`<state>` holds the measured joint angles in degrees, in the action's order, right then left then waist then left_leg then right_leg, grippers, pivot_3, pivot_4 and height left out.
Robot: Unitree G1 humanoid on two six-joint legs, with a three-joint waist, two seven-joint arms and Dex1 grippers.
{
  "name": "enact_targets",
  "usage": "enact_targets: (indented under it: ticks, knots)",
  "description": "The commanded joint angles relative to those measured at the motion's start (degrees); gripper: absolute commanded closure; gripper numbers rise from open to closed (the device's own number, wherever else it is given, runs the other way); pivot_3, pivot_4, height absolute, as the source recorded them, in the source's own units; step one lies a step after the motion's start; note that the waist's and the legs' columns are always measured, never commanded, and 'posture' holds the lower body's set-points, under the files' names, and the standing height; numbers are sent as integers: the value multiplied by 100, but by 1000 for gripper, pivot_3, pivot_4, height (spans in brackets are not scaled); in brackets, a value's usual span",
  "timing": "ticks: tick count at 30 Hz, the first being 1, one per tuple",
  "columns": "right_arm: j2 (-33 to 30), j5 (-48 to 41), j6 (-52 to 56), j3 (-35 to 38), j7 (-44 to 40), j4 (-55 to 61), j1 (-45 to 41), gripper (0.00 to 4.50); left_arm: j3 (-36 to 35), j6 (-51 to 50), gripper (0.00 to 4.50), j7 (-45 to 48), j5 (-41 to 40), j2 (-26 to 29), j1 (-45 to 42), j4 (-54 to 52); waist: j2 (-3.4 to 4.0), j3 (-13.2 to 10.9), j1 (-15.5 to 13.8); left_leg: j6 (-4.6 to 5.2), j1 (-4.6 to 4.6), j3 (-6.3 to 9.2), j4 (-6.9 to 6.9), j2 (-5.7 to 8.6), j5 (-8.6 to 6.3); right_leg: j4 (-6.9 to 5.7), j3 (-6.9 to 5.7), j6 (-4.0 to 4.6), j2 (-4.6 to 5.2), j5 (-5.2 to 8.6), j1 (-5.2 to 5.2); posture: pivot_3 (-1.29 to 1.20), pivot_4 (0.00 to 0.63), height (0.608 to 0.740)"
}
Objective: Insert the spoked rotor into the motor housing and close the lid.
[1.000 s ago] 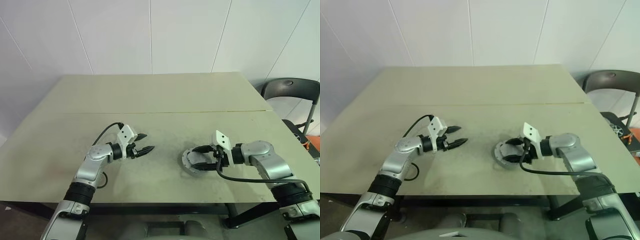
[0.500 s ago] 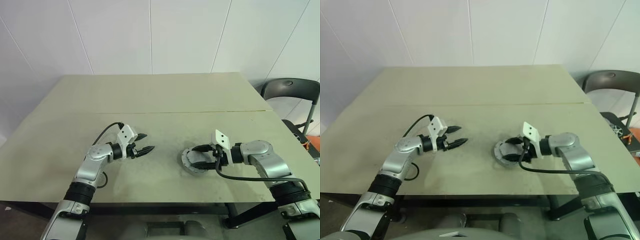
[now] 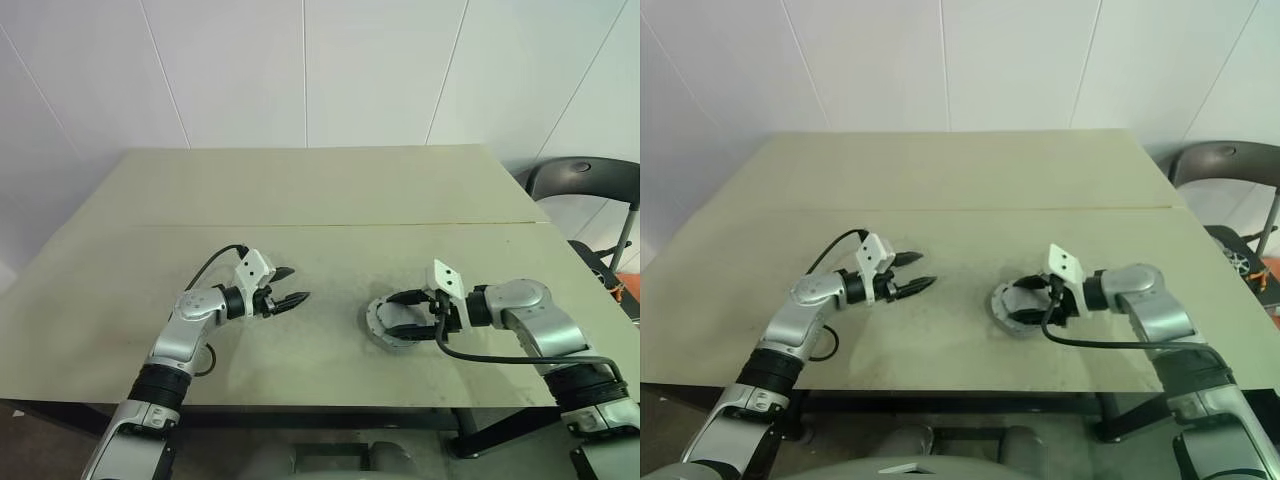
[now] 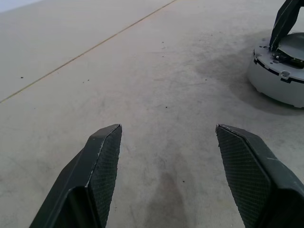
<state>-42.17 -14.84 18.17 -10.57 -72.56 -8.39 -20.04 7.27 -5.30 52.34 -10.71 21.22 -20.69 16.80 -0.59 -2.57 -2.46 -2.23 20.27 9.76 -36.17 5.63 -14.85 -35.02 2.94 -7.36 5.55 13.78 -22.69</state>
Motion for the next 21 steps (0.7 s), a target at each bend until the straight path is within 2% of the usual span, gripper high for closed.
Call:
enact_targets:
  ticks: [1,15,21]
  knots:
    - [-141,-58,123,135,-120,-54,46,1464,-50,73,1126,12,-28,25,-114,-186,0,0,0,0,0,0,0,0,0,0,0,0,0,0,0,0,0,740]
    - [-262,316,-146,-82,97,-182,283,1464,-8,67,1126,18,-4,11,-130,-188,-1,0,-11,0,4,1,2,2,0,3,-1,0,1,0,-2,0,0,740]
    - [-69,181,-25,-6,241,-25,160,1464,-1,36,1126,16,-17,2,-120,-239,-1,0,8,0,1,1,1,1,0,4,-1,0,1,0,0,0,0,740]
